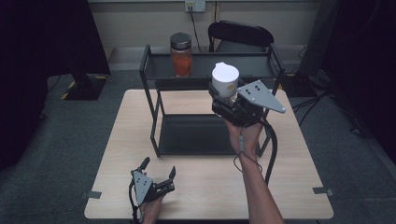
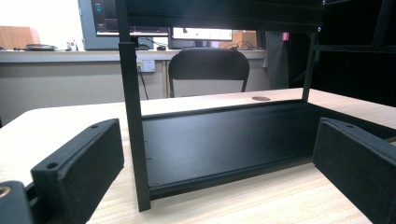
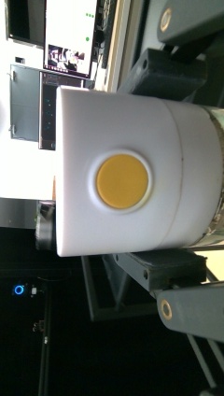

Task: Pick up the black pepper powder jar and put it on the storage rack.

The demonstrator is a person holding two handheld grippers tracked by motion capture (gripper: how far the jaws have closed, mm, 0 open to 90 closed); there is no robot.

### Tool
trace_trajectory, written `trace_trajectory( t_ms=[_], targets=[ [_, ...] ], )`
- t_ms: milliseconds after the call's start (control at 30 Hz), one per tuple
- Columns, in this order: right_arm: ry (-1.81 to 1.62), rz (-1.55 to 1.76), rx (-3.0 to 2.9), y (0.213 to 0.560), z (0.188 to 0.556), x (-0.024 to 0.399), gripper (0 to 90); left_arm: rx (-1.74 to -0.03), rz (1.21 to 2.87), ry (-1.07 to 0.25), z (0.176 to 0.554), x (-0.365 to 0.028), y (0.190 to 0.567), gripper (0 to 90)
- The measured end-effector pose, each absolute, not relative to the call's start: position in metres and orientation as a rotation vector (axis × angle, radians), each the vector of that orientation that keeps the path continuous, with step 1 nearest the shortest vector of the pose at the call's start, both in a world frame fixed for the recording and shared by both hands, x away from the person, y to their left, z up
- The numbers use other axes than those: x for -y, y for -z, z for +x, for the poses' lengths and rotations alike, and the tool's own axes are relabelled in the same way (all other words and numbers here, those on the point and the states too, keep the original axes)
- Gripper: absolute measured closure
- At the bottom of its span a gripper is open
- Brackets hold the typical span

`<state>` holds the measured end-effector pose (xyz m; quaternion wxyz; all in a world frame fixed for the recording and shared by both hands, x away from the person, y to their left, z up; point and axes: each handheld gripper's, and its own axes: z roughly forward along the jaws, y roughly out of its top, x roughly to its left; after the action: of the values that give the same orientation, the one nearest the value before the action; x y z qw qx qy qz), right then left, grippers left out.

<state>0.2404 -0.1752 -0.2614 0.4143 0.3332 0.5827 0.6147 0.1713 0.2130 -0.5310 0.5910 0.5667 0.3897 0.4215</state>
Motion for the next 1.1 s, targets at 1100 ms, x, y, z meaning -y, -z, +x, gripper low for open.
trace_trajectory(
  t_ms=[1100],
  targets=[
    [-1.473,0.892,-1.370,0.219,0.322,0.147,30.2,-0.909,1.318,-0.981,0.171,-0.213,0.531,1.2]
  ],
)
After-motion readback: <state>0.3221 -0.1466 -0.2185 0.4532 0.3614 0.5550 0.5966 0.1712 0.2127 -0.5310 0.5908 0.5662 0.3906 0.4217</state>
